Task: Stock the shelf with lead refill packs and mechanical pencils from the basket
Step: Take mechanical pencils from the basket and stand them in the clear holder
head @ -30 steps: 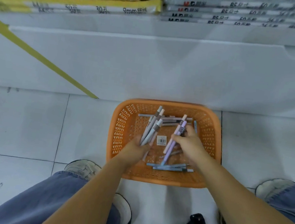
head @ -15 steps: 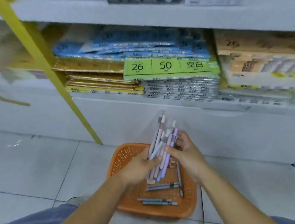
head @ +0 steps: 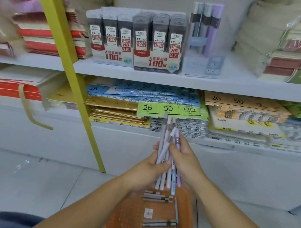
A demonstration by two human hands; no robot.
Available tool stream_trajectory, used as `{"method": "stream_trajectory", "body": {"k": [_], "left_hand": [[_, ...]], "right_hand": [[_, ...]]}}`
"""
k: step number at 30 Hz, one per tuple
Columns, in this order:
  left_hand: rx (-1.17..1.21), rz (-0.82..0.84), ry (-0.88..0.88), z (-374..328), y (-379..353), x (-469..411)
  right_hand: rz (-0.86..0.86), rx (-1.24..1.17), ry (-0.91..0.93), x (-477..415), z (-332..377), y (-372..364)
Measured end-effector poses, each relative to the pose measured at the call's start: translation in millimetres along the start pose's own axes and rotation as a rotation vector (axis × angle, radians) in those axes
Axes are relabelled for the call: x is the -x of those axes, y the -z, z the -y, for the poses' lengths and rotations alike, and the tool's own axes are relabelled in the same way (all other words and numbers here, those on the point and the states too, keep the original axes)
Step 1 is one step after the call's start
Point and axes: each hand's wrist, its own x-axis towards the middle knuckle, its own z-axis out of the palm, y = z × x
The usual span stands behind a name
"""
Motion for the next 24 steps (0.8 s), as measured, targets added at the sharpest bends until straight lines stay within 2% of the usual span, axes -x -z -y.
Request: {"method": "stream_trajectory", "body": {"k": [4, 11, 15, 24], "left_hand": [[0.057, 0.062, 0.045, -19.7, 0.5, 4.9], [0.041, 0.143, 0.081, -64.0, 2.9, -0.3], [0.085, 0.170, 0.097, -71.5, 3.9, -10.6], [0.094, 0.166, 0.084, -76.0, 21.6, -17.5]], "right_hand": [[0.095, -0.065, -0.051, -1.7, 23.0, 5.8], [0.165, 0.164, 0.003, -14.3, 69.9, 10.0], [0.254, 0.217, 0.031, -20.6, 85.0, 13.5], [0.345, 0.112, 0.057, -32.4, 92.4, 19.8]]}}
